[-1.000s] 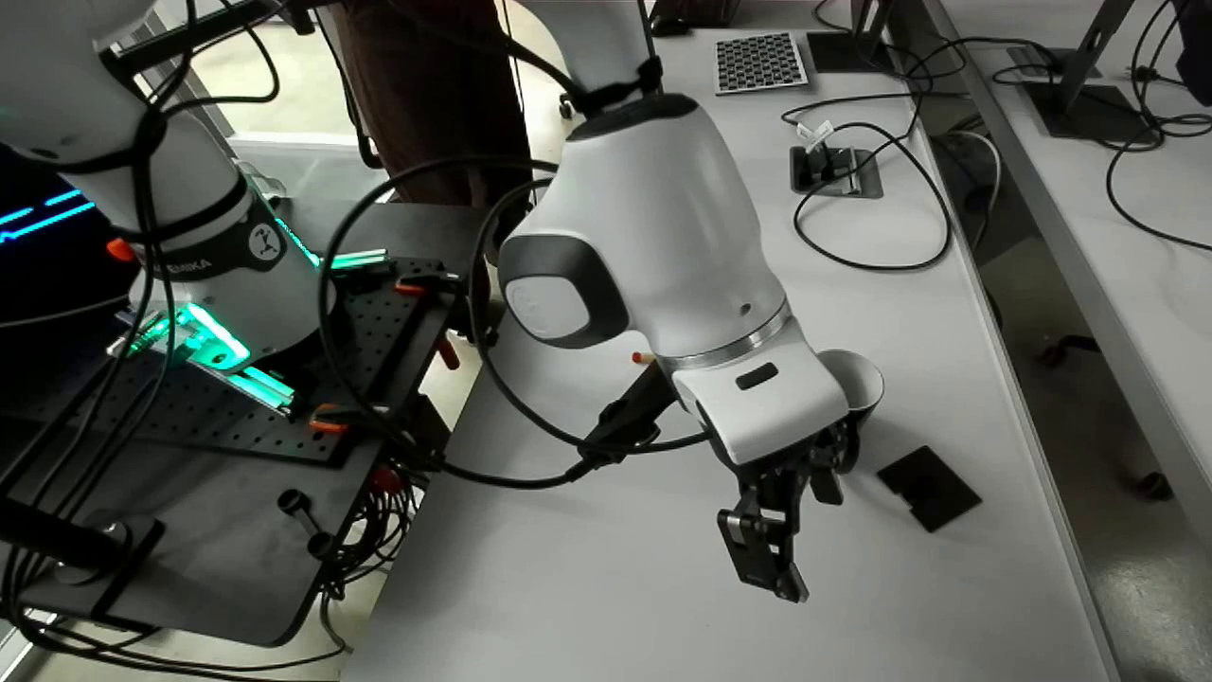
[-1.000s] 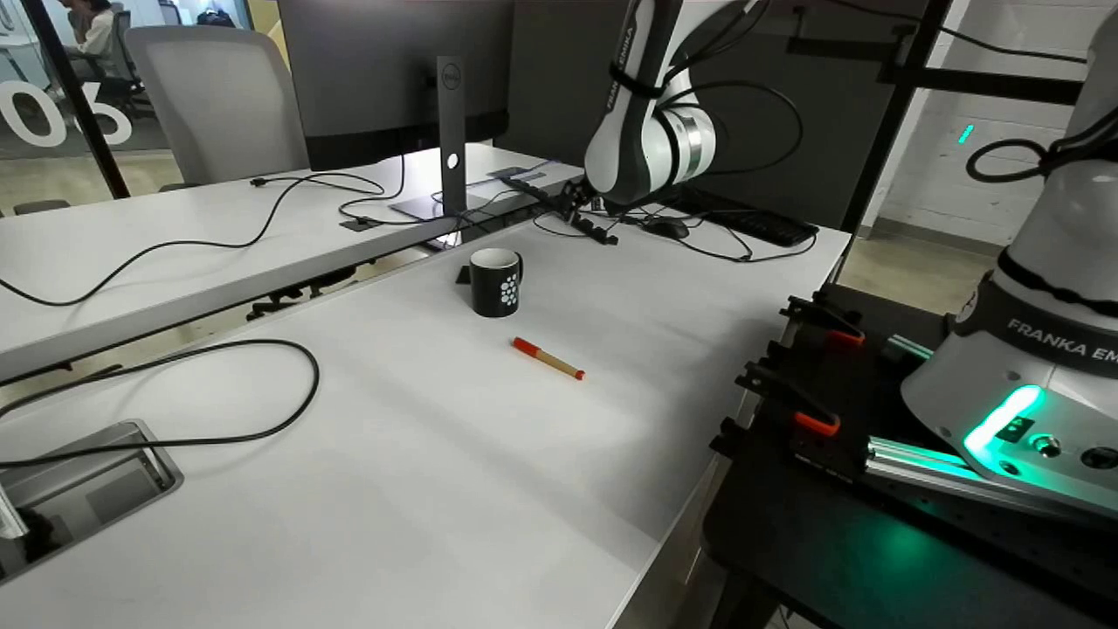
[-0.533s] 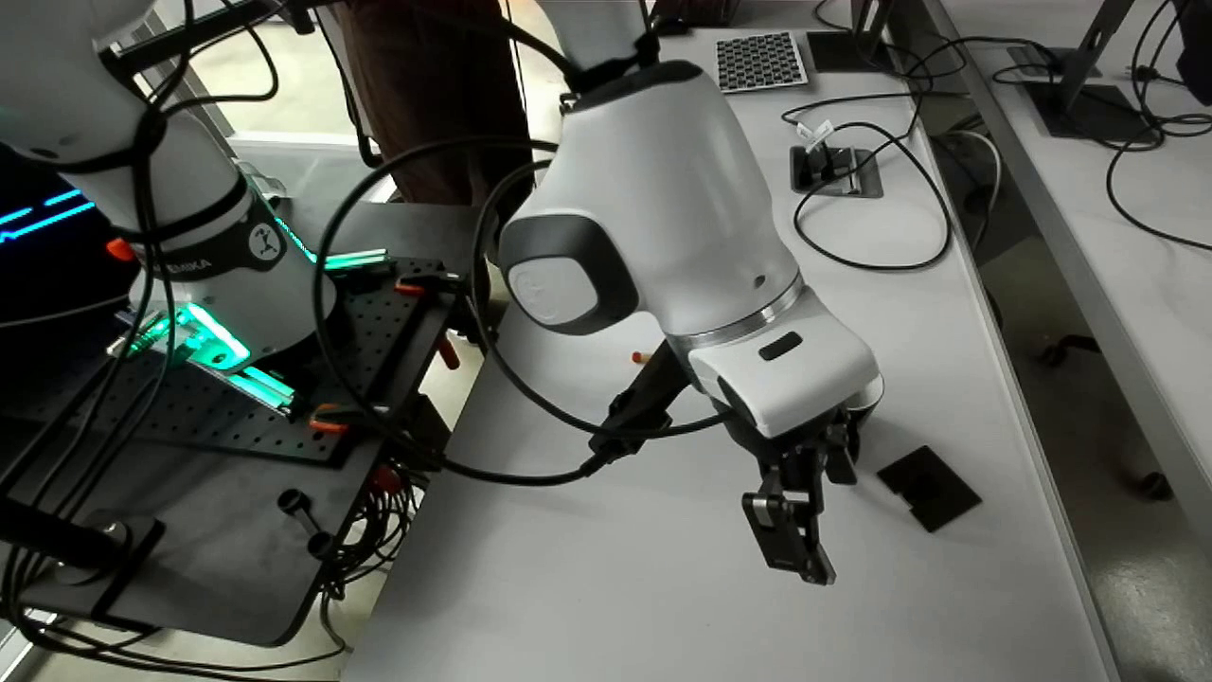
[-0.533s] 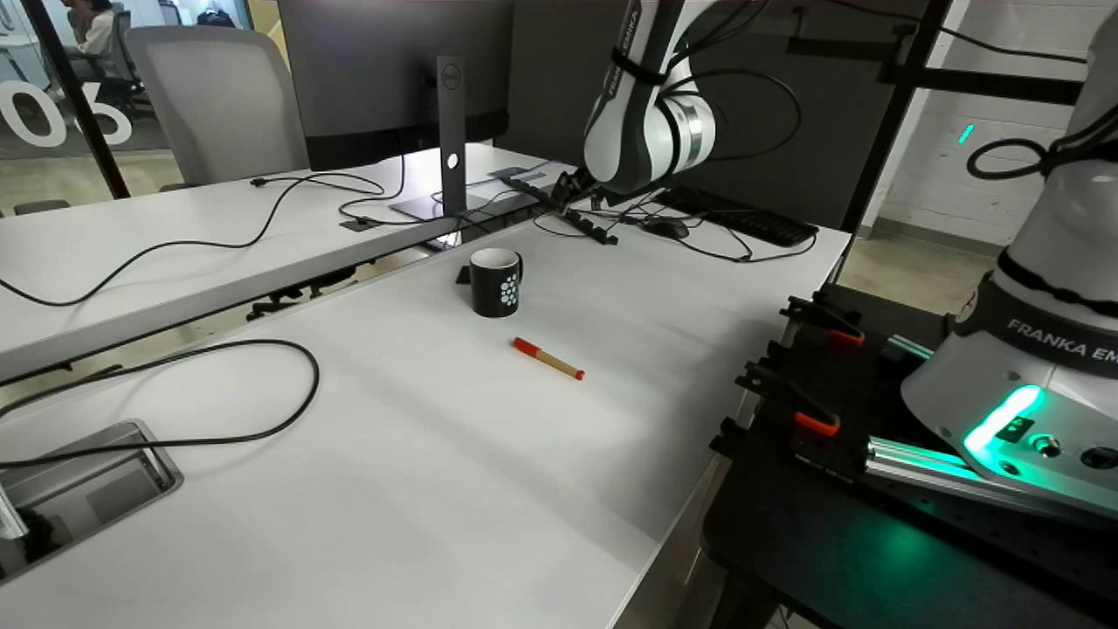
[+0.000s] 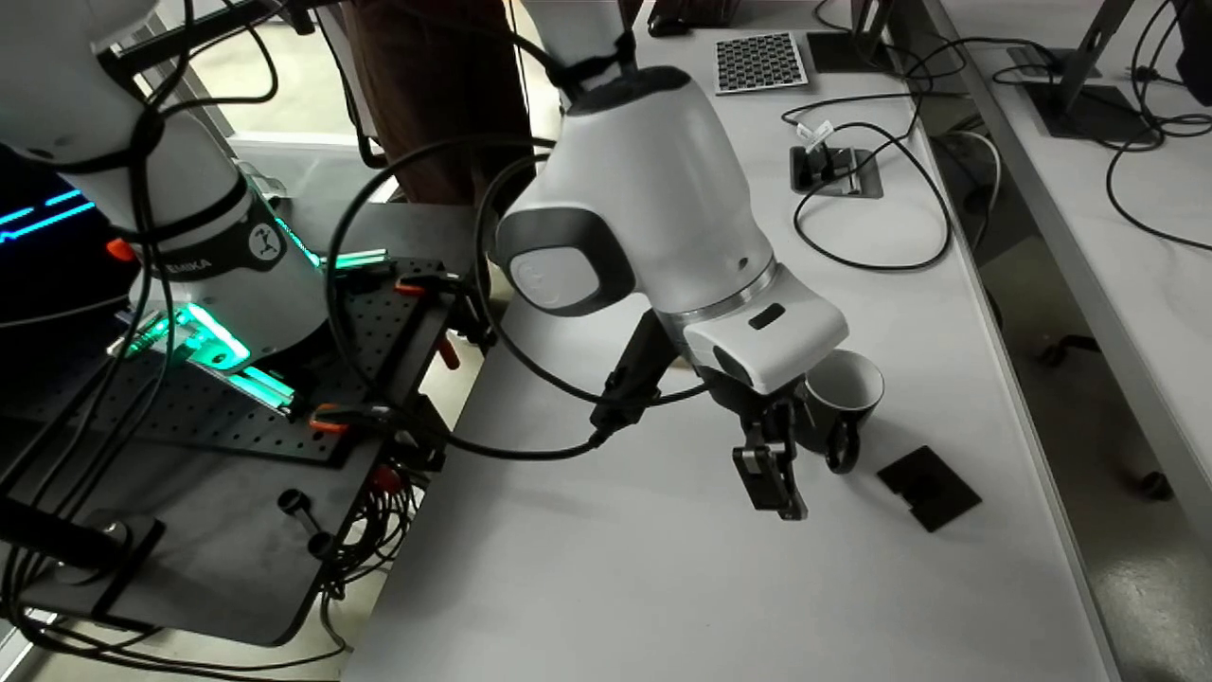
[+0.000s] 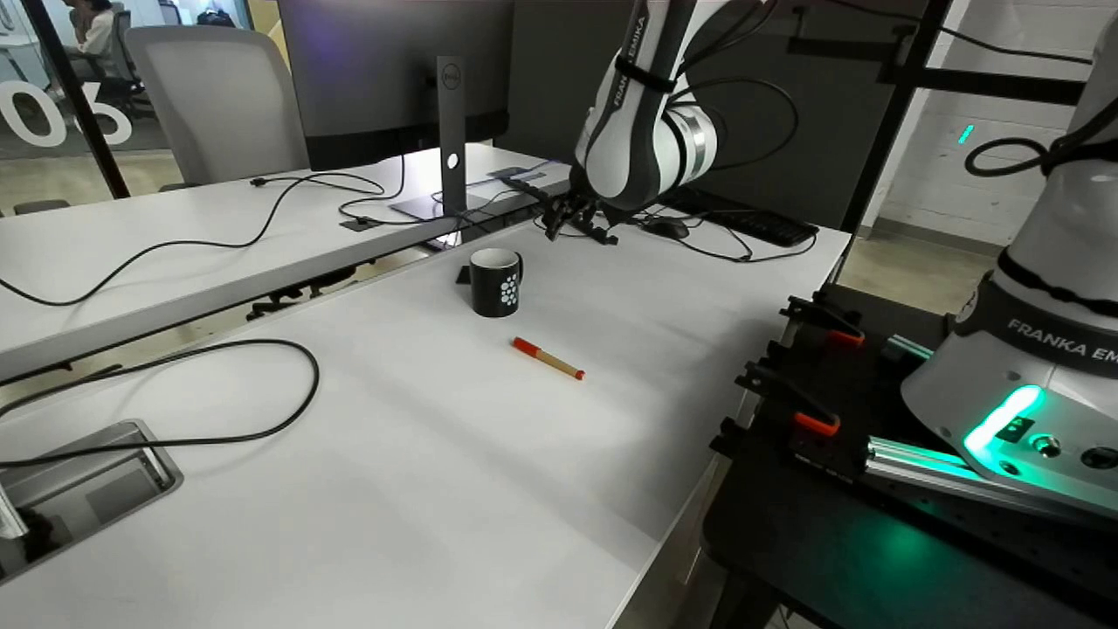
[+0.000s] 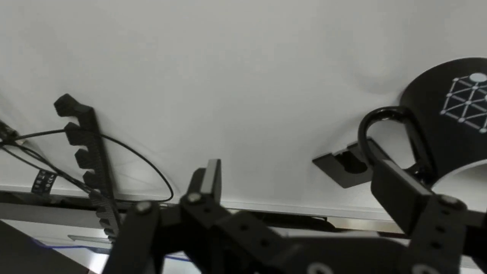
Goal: Pick up the pen from the table and put it in the black cup.
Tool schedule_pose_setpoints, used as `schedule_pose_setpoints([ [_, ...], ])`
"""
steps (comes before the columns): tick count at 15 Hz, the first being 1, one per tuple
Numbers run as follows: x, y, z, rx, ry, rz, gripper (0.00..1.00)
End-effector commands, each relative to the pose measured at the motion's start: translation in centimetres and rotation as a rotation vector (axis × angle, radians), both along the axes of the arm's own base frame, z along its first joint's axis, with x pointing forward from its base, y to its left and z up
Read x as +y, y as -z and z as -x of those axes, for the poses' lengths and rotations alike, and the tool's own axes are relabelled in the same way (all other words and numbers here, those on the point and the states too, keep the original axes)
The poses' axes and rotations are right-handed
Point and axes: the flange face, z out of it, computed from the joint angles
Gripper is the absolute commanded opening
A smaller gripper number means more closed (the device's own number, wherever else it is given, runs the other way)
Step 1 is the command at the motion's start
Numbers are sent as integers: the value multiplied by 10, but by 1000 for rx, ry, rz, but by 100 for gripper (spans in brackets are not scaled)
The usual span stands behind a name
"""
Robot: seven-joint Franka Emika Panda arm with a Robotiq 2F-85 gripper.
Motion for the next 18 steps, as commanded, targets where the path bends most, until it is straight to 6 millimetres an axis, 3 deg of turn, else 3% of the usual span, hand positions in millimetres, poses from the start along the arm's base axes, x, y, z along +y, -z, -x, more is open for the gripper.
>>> schedule_pose_setpoints([
  [1,4,4,3,11,-5,-9,100],
  [5,5,6,5,15,-6,-11,100],
  [9,60,-26,4,-20,-70,-47,100],
  [10,61,-18,7,-29,-107,-40,100],
  [11,78,-27,2,-28,-129,-46,100],
  [13,92,-26,5,-21,-148,-56,100],
  [18,114,-11,22,18,-154,-109,100],
])
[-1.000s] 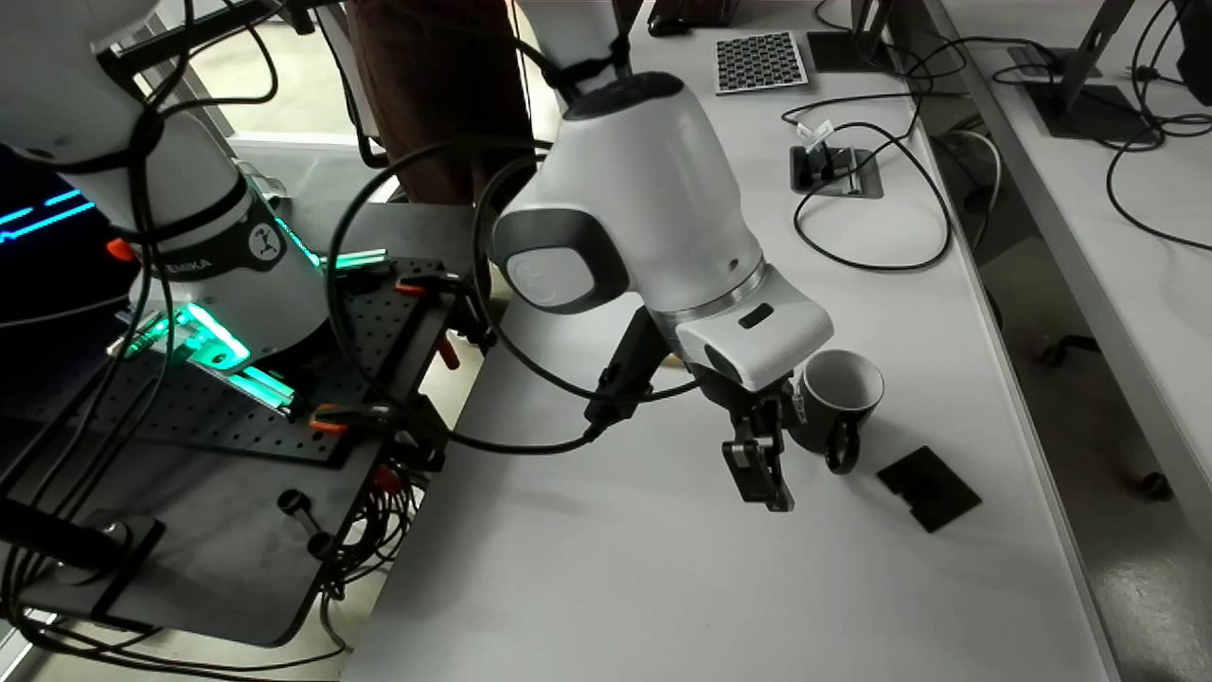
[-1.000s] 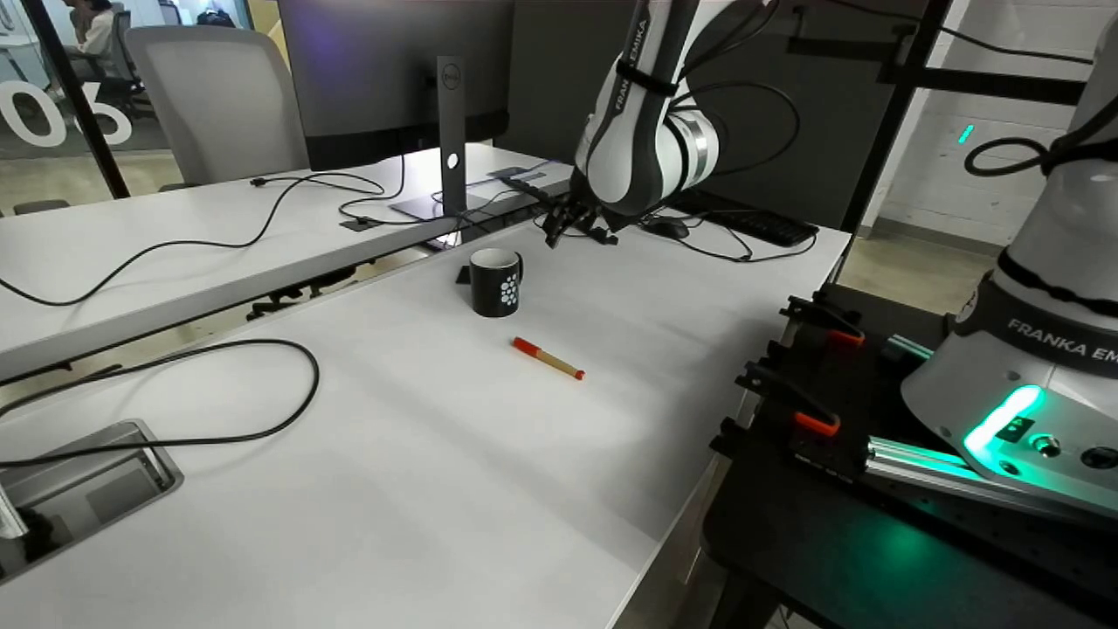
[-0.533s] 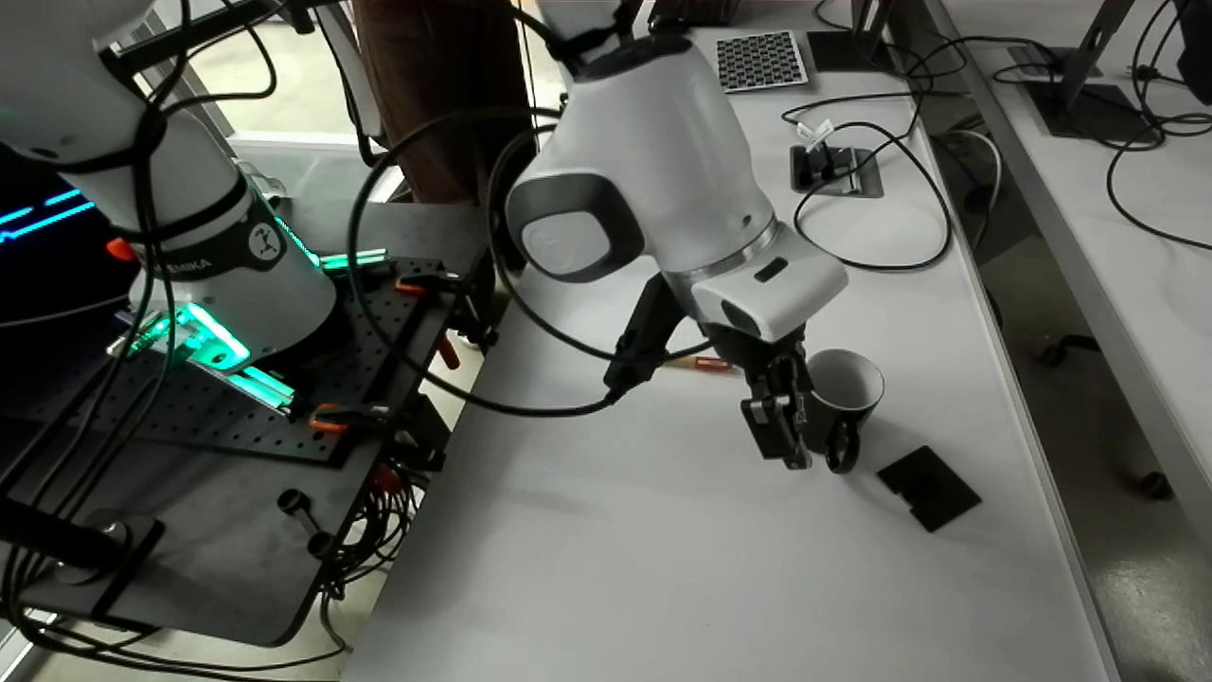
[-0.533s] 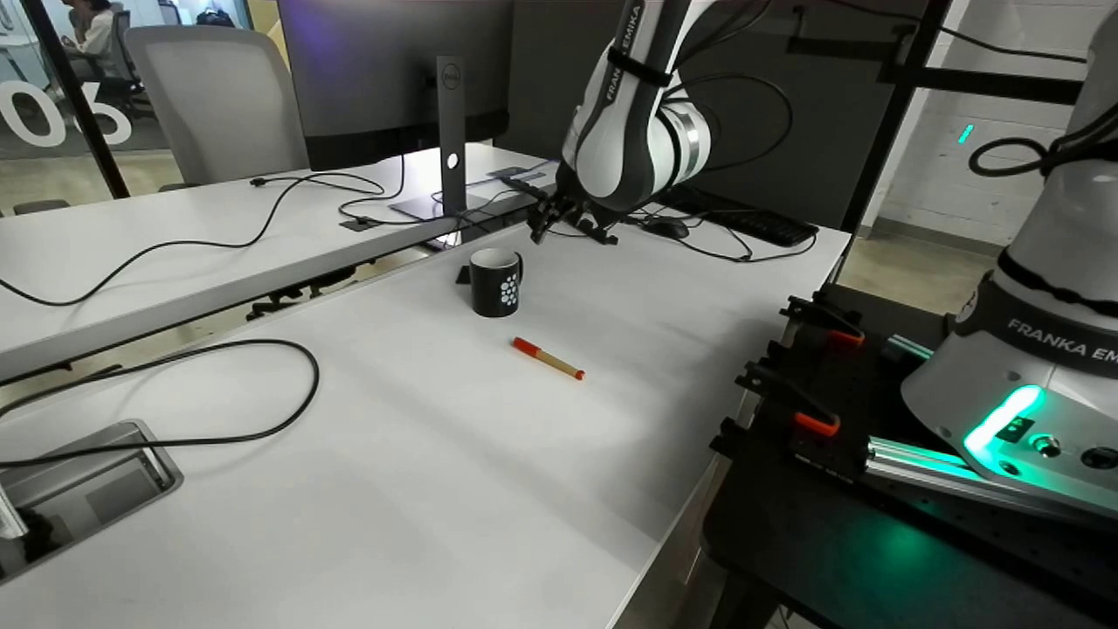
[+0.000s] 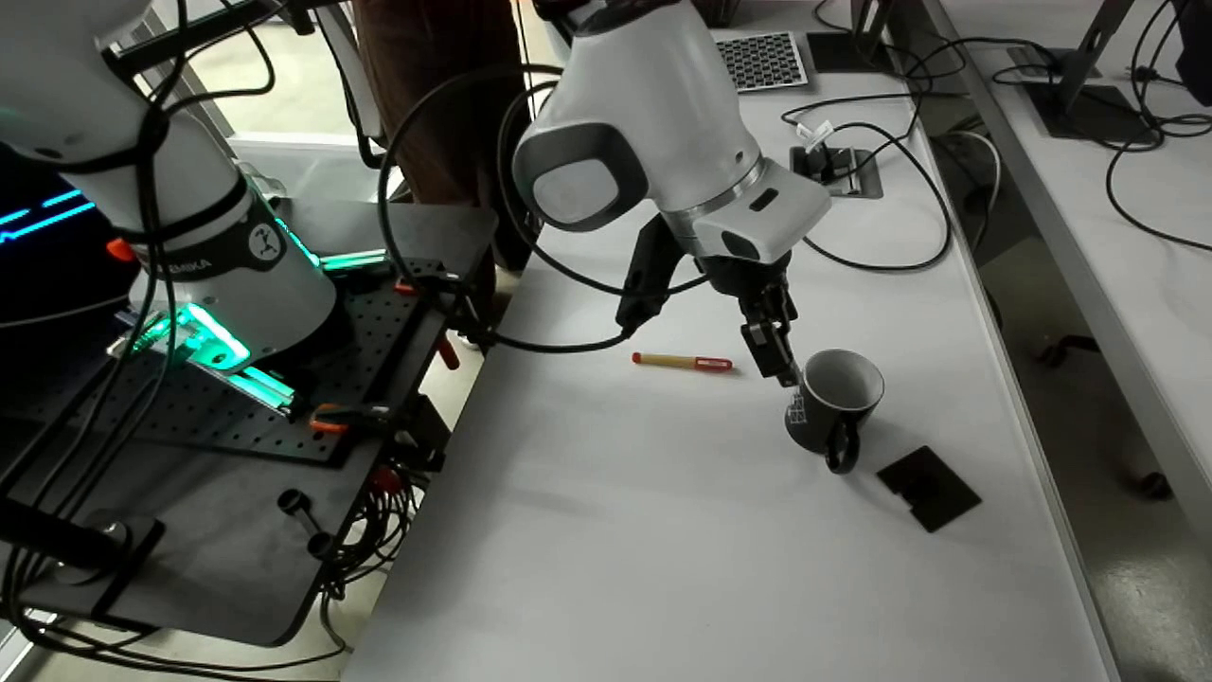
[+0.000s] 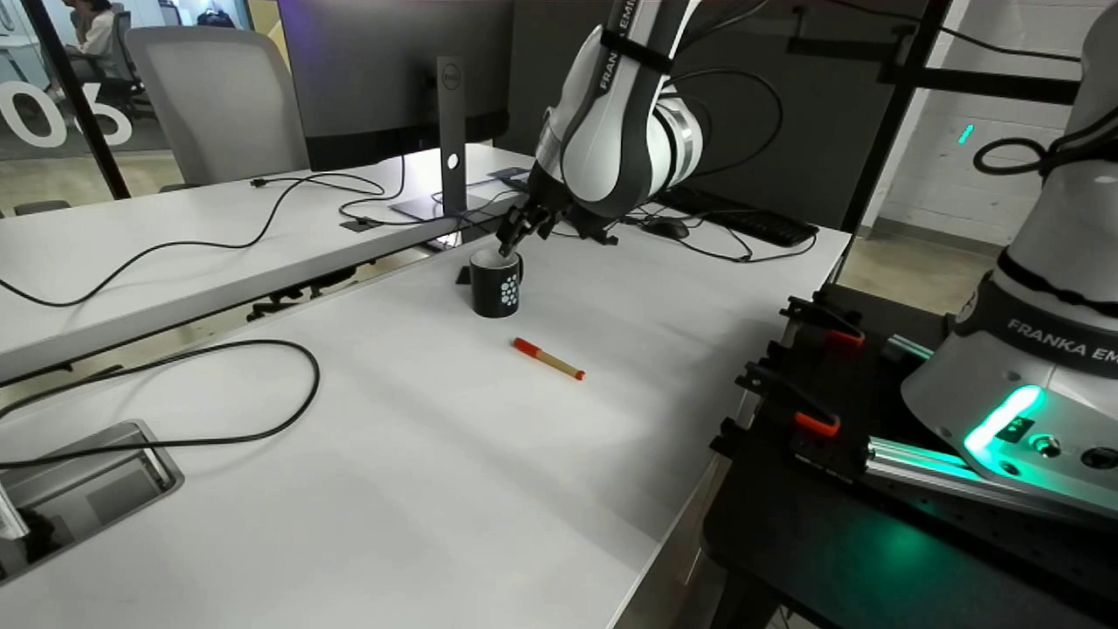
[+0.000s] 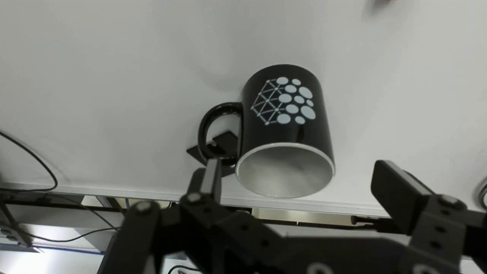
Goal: Pick up the pen from the table and put it in the black cup.
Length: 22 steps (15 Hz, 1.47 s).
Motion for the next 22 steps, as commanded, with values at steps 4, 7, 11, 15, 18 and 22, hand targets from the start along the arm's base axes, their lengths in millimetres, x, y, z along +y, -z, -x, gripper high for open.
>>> schedule_pose_setpoints([
  [4,17,11,35,64,4,-42,100],
  [7,17,19,53,138,7,-30,100],
  [11,14,31,53,152,1,-15,100],
  [15,13,30,56,158,2,-11,100],
  [18,15,31,55,167,-6,-16,100],
  [22,32,43,54,251,-21,-48,100],
])
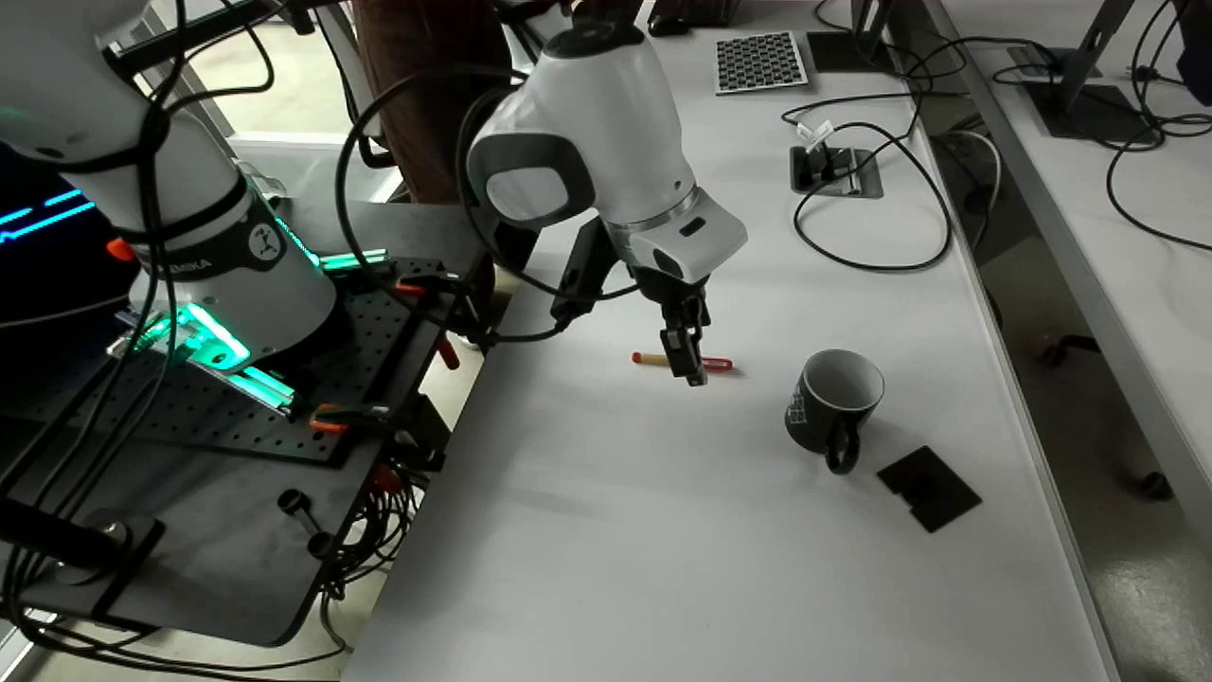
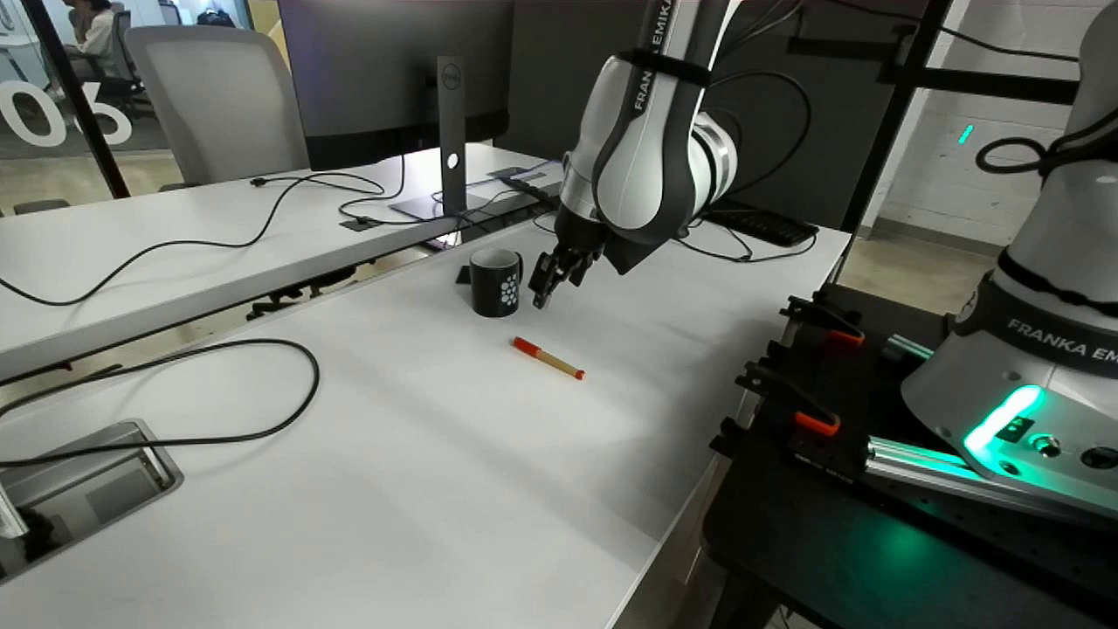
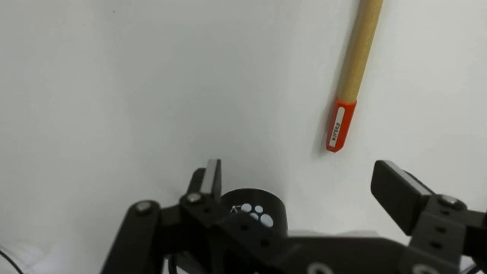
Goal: Pick up the pen from the table and put it in the black cup.
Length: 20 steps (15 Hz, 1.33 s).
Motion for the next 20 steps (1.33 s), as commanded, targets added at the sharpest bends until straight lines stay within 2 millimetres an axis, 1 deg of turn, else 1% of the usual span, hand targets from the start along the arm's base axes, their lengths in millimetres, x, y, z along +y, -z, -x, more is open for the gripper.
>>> schedule_pose_setpoints([
  [1,19,7,-4,70,-15,-38,100],
  [4,35,11,-4,107,-30,-58,100],
  [5,46,8,-4,115,-31,-67,100],
  [7,56,10,-5,127,-26,-82,100],
  [10,65,14,-5,150,-8,-99,100],
  [13,60,20,-4,199,25,-92,100],
  [16,48,26,-3,222,47,-66,100],
  [17,48,25,-3,228,49,-58,100],
  [20,43,29,-5,245,50,-44,100],
])
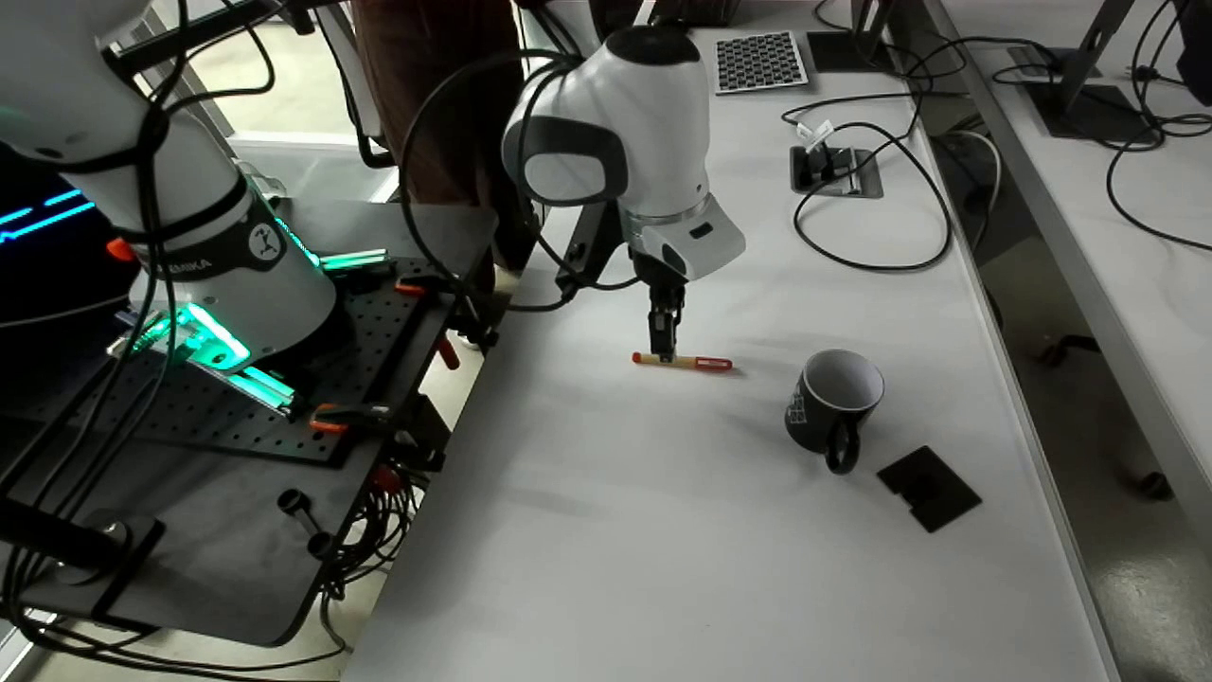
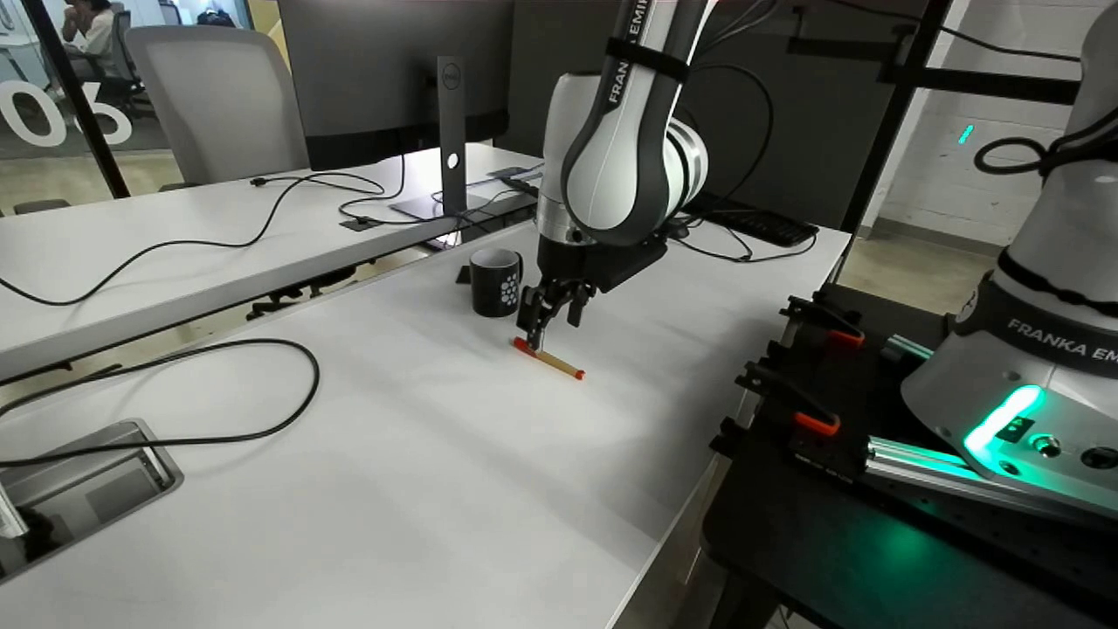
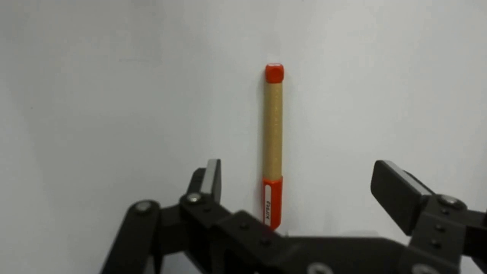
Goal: Pick up the pen from the table and put it in the black cup.
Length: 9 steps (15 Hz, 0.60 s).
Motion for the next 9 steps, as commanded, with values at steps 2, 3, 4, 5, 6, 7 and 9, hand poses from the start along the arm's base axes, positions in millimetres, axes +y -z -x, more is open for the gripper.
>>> schedule_pose_setpoints([
  [2,3,8,-7,31,-3,16,100],
  [3,4,11,-8,37,-5,15,100],
  [4,3,14,-9,42,-6,10,100],
  [5,4,16,-9,45,-8,7,100],
  [6,4,19,-10,48,-9,6,100],
  [7,4,21,-11,50,-9,5,100],
  [9,-4,29,-13,55,-8,4,100],
])
